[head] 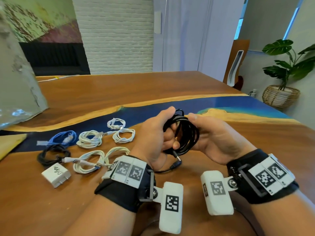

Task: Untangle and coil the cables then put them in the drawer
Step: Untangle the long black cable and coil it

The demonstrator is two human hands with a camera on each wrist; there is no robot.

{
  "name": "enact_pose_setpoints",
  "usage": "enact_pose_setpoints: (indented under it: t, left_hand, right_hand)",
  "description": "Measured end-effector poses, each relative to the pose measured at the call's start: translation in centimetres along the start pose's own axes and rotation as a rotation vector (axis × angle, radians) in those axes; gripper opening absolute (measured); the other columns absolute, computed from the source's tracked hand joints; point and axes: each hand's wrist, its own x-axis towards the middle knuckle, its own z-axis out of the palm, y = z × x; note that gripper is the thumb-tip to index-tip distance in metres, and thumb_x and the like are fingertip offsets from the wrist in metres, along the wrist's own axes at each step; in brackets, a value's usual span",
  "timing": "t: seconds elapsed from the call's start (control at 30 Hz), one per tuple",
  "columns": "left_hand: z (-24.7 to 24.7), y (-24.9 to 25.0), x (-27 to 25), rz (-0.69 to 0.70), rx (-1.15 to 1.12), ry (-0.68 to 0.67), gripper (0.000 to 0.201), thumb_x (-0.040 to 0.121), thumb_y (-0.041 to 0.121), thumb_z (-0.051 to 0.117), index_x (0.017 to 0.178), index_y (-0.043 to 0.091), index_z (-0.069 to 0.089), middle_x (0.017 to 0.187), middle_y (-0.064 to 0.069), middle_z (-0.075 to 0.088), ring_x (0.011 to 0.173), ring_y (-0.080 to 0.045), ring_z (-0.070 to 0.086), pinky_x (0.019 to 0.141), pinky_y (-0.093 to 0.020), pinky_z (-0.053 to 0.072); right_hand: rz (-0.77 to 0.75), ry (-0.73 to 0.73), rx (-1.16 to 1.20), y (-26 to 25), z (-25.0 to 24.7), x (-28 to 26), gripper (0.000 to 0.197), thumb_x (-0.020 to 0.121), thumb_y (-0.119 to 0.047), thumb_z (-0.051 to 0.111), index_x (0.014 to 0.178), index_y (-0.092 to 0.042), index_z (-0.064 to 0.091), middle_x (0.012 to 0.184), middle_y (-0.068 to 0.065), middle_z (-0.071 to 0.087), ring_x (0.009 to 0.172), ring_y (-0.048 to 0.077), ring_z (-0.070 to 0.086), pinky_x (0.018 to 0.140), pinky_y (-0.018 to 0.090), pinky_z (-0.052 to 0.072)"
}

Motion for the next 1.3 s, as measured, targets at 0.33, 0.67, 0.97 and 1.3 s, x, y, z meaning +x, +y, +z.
enact_pose_setpoints:
  t: [0.33,0.67,0.97,1.3]
  left_hand:
    - [0.1,-0.3,0.6,-0.028,-0.006,0.023,0.042,0.101,0.034,0.057,0.067,0.01,0.051,0.038,0.006,0.026,0.034,-0.009,0.02,0.047,-0.026,0.03]
    - [-0.7,-0.8,0.6,-0.127,-0.222,-0.022,0.042,0.1,0.04,0.058,0.069,0.011,0.054,0.038,0.008,0.024,0.033,-0.006,0.021,0.044,-0.019,0.035]
    - [-0.6,-1.6,0.9,-0.179,-0.226,-0.013,0.04,0.1,0.038,0.057,0.068,0.012,0.054,0.039,0.008,0.023,0.031,-0.006,0.021,0.041,-0.02,0.033]
    - [-2.2,-1.2,1.7,-0.05,-0.161,0.131,0.039,0.099,0.038,0.057,0.068,0.015,0.055,0.043,0.008,0.022,0.036,-0.009,0.019,0.047,-0.023,0.032]
  right_hand:
    - [-0.08,0.057,-0.049,0.9,0.6,1.1,0.025,0.078,0.013,0.061,0.099,0.002,0.068,0.087,0.021,0.068,0.068,0.025,0.07,0.07,0.035,0.062]
    - [-0.239,0.212,-0.153,2.0,0.2,1.7,0.045,0.07,0.004,0.079,0.108,-0.017,0.067,0.115,0.02,0.067,0.103,0.03,0.068,0.091,0.049,0.058]
    - [-0.375,0.258,-0.038,1.1,0.1,1.3,0.076,0.045,-0.043,0.102,0.098,-0.018,0.053,0.097,0.007,0.055,0.072,0.017,0.056,0.065,0.031,0.053]
    - [-0.295,0.149,0.051,-1.2,0.9,0.1,0.031,0.094,-0.017,0.055,0.122,-0.015,0.067,0.084,0.016,0.076,0.064,0.023,0.071,0.082,0.036,0.062]
